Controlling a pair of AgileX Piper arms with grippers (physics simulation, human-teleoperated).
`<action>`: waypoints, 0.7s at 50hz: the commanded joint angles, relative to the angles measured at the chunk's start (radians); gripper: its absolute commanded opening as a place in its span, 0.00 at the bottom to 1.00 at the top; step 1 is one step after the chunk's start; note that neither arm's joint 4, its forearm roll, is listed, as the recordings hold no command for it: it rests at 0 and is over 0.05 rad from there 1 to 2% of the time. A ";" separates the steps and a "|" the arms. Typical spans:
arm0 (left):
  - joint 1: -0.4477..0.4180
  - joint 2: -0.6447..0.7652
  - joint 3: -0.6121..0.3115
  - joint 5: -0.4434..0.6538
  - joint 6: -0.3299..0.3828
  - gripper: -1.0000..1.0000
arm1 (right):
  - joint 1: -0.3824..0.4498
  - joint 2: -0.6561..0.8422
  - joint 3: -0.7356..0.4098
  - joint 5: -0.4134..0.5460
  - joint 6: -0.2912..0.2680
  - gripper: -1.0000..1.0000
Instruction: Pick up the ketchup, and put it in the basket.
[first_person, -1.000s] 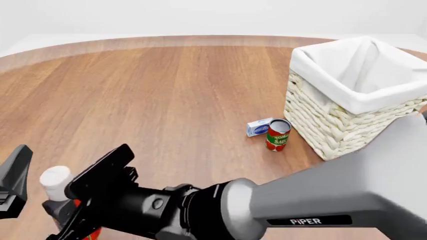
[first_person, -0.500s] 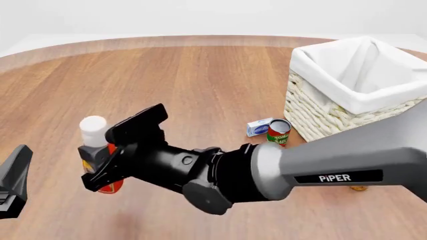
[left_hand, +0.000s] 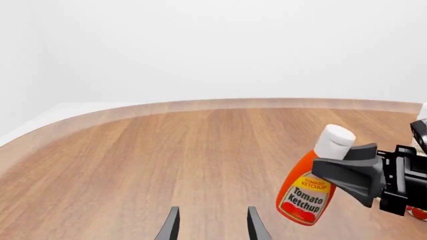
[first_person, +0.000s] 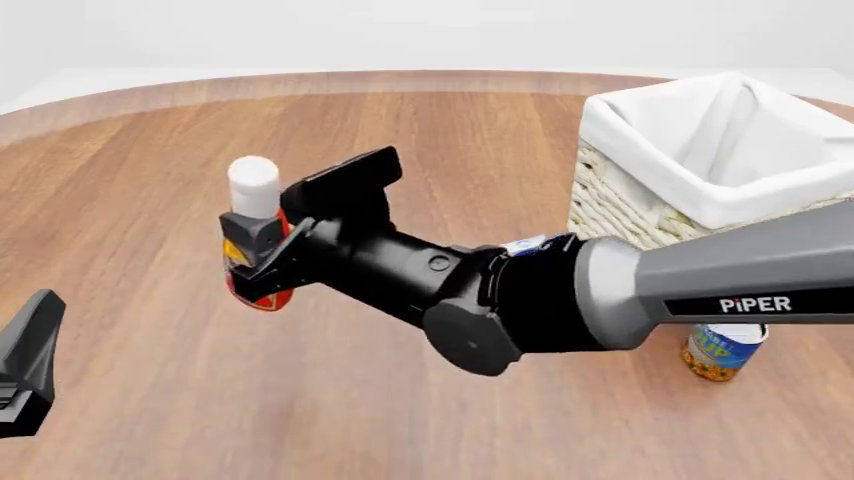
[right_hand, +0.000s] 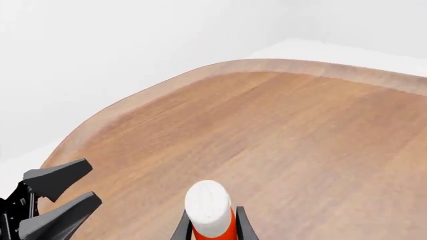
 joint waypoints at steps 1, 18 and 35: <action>0.000 0.000 0.000 0.000 0.000 1.00 | -0.060 -0.050 0.026 -0.031 -0.013 0.00; 0.000 0.000 0.000 0.000 0.000 1.00 | -0.149 -0.109 0.055 -0.046 -0.052 0.00; 0.000 0.000 0.000 0.000 0.000 1.00 | -0.252 -0.224 0.118 -0.080 -0.063 0.00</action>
